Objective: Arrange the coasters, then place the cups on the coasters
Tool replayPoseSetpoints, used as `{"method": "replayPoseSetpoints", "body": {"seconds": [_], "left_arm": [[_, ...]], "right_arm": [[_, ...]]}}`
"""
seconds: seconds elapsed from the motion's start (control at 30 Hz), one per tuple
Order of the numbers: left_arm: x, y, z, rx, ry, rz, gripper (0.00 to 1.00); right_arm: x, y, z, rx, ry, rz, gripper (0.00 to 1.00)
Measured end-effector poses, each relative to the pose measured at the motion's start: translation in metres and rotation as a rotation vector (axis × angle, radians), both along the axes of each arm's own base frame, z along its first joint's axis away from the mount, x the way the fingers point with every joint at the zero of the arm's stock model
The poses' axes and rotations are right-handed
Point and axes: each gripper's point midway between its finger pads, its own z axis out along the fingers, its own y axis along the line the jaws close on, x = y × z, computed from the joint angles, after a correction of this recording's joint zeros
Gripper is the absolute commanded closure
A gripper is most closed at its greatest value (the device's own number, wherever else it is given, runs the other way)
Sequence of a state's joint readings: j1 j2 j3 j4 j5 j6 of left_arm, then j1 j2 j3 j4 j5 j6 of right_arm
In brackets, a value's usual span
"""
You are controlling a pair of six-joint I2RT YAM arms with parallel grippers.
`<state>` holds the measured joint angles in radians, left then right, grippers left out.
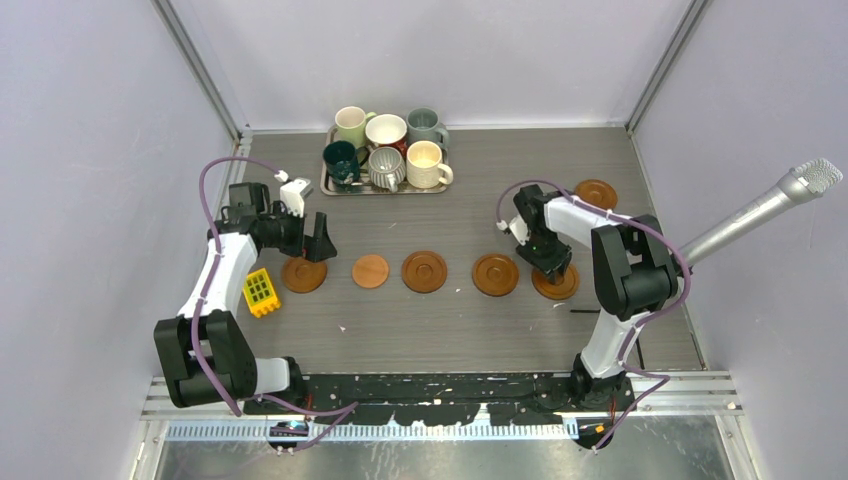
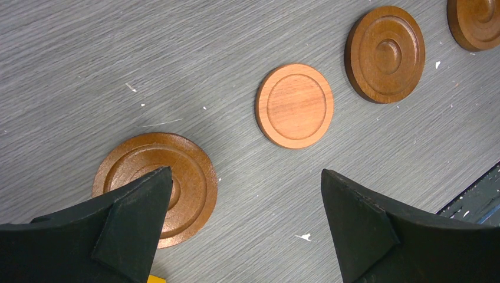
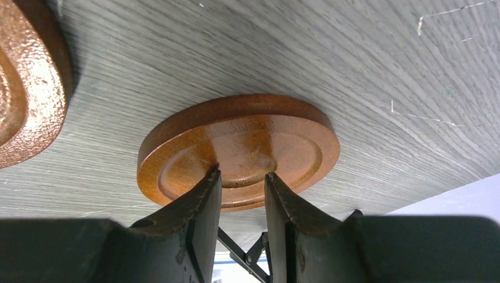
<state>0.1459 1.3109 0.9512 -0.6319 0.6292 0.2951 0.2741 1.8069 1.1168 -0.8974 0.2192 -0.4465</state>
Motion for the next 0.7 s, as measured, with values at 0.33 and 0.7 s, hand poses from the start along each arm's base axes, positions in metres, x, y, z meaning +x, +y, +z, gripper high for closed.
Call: {"method": "replayPoseSetpoints", "body": {"seconds": [0.33,0.7], "left_arm": [[0.000,0.000,0.000,0.000,-0.002,0.000,0.00],[0.000,-0.003,0.003,-0.014,-0.009,-0.010,0.00]], "right_arm": [[0.060,0.011,0.044,0.020,-0.194,-0.062,0.61],[0.180,-0.050,0.058,-0.158,-0.453,-0.206,0.63]]}}
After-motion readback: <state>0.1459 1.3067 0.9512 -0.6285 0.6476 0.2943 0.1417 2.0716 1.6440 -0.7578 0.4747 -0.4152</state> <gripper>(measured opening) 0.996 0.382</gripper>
